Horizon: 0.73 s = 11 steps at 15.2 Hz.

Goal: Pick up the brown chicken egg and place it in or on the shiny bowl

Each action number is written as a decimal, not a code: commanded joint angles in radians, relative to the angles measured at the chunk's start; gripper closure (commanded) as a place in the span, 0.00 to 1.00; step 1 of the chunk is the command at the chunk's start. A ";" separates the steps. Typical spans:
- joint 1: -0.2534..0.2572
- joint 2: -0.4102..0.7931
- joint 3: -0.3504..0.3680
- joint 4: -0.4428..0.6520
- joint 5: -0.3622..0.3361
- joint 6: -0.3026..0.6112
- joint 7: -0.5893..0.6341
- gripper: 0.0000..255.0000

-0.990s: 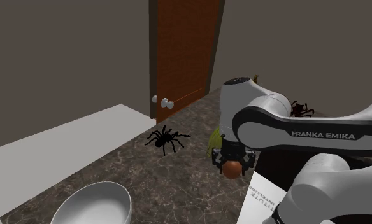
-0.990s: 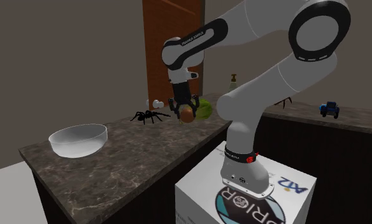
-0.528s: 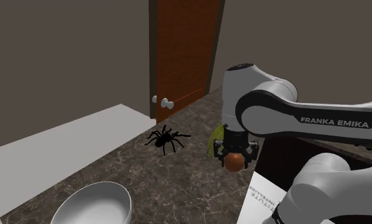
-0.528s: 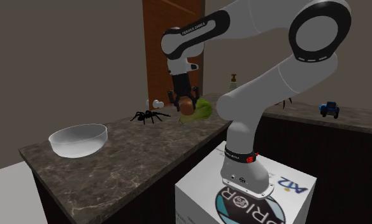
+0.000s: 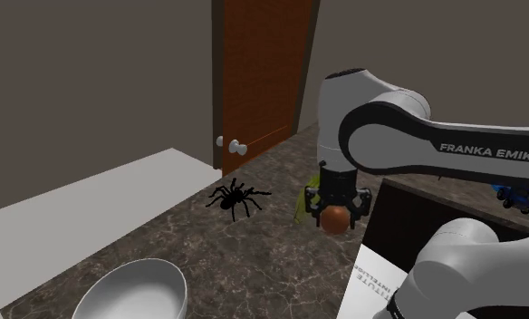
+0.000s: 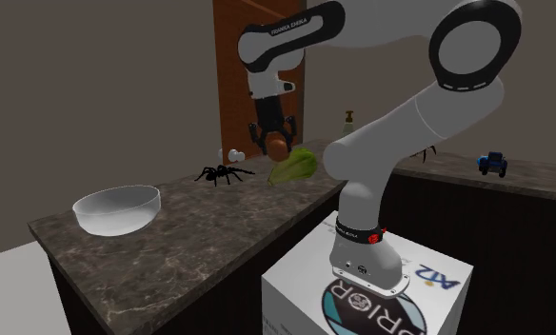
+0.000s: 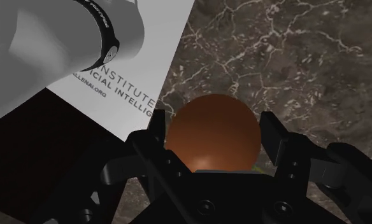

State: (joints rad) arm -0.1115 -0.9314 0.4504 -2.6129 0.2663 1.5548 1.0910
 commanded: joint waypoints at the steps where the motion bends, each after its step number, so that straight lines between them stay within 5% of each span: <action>1: -0.003 0.045 0.036 0.042 0.021 0.008 0.033 1.00; 11: -0.077 0.365 0.303 0.323 0.075 0.094 0.264 1.00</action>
State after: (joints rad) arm -0.1830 -0.5918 0.7250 -2.3129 0.3377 1.6414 1.3273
